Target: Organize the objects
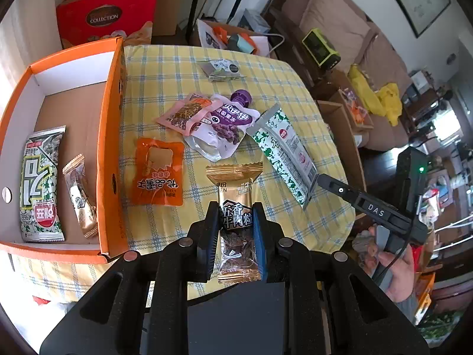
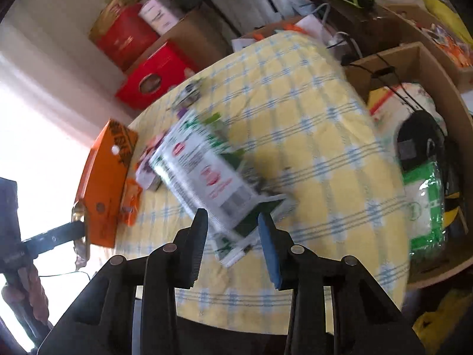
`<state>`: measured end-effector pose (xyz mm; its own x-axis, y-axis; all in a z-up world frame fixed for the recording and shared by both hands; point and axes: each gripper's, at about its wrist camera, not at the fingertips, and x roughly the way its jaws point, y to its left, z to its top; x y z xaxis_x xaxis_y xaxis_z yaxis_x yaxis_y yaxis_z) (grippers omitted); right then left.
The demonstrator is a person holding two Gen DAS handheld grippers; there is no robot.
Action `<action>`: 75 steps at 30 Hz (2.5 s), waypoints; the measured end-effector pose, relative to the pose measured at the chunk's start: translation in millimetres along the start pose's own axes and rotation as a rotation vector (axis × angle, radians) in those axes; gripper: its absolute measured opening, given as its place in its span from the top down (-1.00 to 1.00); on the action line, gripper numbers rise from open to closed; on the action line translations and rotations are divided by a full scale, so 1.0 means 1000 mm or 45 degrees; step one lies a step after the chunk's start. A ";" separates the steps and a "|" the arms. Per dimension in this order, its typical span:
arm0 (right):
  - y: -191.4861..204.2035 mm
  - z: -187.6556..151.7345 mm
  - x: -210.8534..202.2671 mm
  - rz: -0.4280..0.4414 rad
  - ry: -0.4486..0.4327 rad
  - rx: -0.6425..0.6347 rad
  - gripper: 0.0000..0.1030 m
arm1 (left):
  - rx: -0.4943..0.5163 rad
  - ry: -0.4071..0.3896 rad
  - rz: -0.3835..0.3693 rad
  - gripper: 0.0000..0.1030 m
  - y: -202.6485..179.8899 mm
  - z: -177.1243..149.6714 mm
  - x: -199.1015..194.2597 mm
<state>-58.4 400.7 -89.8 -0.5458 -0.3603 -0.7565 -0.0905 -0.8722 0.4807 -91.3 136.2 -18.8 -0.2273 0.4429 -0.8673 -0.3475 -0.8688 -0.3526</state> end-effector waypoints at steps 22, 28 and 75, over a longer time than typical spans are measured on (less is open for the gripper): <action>0.127 -0.001 0.034 -0.001 0.084 -0.385 -0.12 | -0.051 -0.112 0.089 0.61 0.051 0.017 -0.066; 0.152 -0.003 0.068 0.050 0.150 -0.360 -0.12 | -0.093 -0.120 0.109 0.61 0.073 0.014 -0.072; 0.142 -0.005 0.155 0.602 0.290 0.151 0.51 | -0.223 -0.059 0.032 0.61 0.126 0.004 -0.052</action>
<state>-151.4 219.7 -141.3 -0.3565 -0.7788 -0.5161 0.0204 -0.5587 0.8291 -126.7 4.3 -17.2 -0.2765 0.4270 -0.8609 -0.1781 -0.9031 -0.3907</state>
